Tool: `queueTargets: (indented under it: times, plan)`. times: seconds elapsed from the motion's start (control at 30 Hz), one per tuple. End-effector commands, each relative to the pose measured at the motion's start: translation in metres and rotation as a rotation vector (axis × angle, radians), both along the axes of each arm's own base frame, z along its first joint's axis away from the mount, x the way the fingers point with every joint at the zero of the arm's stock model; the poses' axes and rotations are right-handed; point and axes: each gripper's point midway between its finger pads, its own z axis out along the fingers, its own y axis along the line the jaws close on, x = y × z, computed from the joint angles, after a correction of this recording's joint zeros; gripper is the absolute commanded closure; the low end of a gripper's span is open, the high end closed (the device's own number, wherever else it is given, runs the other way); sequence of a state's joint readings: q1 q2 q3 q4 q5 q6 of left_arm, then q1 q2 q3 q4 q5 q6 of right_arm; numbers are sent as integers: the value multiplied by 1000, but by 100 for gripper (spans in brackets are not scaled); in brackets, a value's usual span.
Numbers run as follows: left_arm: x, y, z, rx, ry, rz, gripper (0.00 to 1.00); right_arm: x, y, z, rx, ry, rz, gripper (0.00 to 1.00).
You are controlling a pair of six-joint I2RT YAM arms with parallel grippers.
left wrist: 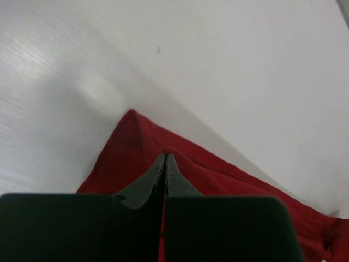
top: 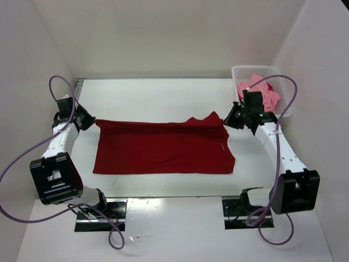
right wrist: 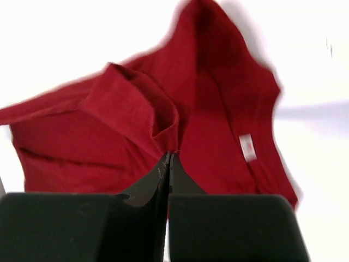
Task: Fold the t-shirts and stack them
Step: Fold the other side of the tshirt into a rectangle
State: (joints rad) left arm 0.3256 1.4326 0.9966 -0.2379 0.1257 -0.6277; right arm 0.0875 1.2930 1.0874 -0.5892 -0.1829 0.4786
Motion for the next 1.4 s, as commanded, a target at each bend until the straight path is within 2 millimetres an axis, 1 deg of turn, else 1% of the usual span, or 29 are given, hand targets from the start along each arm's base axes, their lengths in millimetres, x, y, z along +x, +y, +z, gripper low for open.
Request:
queueTargets:
  times: [0.0, 0.03, 0.17, 0.23, 0.33, 0.37, 0.4, 0.47, 0.5, 0.57, 0.6, 0.63, 0.7, 0.73, 0.77, 0.8, 0.83, 0.9, 0.93, 0.97, 1.07, 1.1, 1.13, 1.17, 1.2, 1.23, 1.3, 1.33, 1.37]
  plan:
    - [-16, -2, -1, -4, 5, -18, 100, -43, -7, -26, 23, 123, -8, 100]
    - [-19, -3, 5, 0, -3, -19, 100, -53, -5, -29, 38, 151, -8, 100]
    - [-35, -1, -6, 21, 40, 5, 100, -74, -3, -20, 64, 168, -19, 100]
    - [-40, -2, -11, 21, 63, -2, 100, -82, -9, -23, 35, 194, -43, 100]
    - [-50, 2, -21, 24, 101, 25, 100, -100, -14, -20, 22, 222, -64, 100]
    - [-54, 3, -26, 26, 115, 31, 98, -110, -14, -25, 19, 253, -65, 100]
    - [-55, 7, -22, 36, 106, 47, 97, -115, -16, -25, 12, 255, -70, 99]
    - [-57, 7, -21, 35, 107, 47, 94, -123, -16, -29, 9, 281, -71, 95]
    - [-56, 5, -17, 26, 95, 48, 91, -129, -17, -31, 2, 304, -64, 91]
    - [-61, 7, -18, 21, 112, 83, 91, -134, -17, -29, 0, 290, -67, 83]
    - [-63, 9, -11, 28, 97, 105, 90, -132, -16, -24, 1, 275, -67, 78]
    - [-62, 11, -2, 38, 74, 123, 90, -131, -18, -25, -9, 273, -74, 77]
    - [-61, 10, 8, 16, 47, 151, 87, -125, -18, -12, -10, 233, -67, 74]
    - [-53, 8, 19, 9, 6, 131, 87, -121, -16, -7, -16, 207, -47, 74]
    - [-47, 5, 27, -3, -25, 108, 87, -117, -9, -6, 7, 200, -19, 80]
    - [-44, -2, 26, -33, -31, 74, 87, -113, 2, -6, 23, 190, 25, 85]
    - [-41, -3, 23, -41, -30, 66, 87, -100, 13, 0, 50, 144, 51, 96]
    - [-39, -3, 26, -27, -36, 67, 87, -89, 39, -6, 79, 140, 104, 99]
    - [-39, -2, 28, -6, -38, 80, 86, -76, 51, -2, 94, 93, 127, 99]
    - [-39, -2, 29, -5, -38, 80, 86, -69, 60, -15, 90, 115, 140, 99]
    - [-39, -16, 17, -22, -40, 22, 84, -52, 101, -19, 104, 81, 213, 99]
    - [-35, -23, 16, -37, -60, 2, 83, -43, 106, -36, 66, 108, 208, 99]
    - [-35, -30, 12, -47, -66, -22, 83, -40, 116, -39, 51, 101, 227, 96]
    - [-37, -43, 2, -64, -50, -45, 81, -27, 120, -38, 51, 72, 220, 90]
    - [-35, -50, -2, -76, -51, -55, 81, -21, 123, -55, 38, 110, 218, 85]
    - [-30, -79, -18, -93, -20, -130, 80, -2, 124, -66, -27, 94, 220, 67]
    - [-25, -91, -28, -104, 0, -159, 80, 11, 128, -74, -56, 100, 229, 61]
    - [-24, -98, -30, -111, 3, -171, 80, 17, 128, -75, -63, 95, 221, 57]
    - [-19, -108, -28, -109, -6, -201, 80, 23, 130, -79, -74, 96, 231, 57]
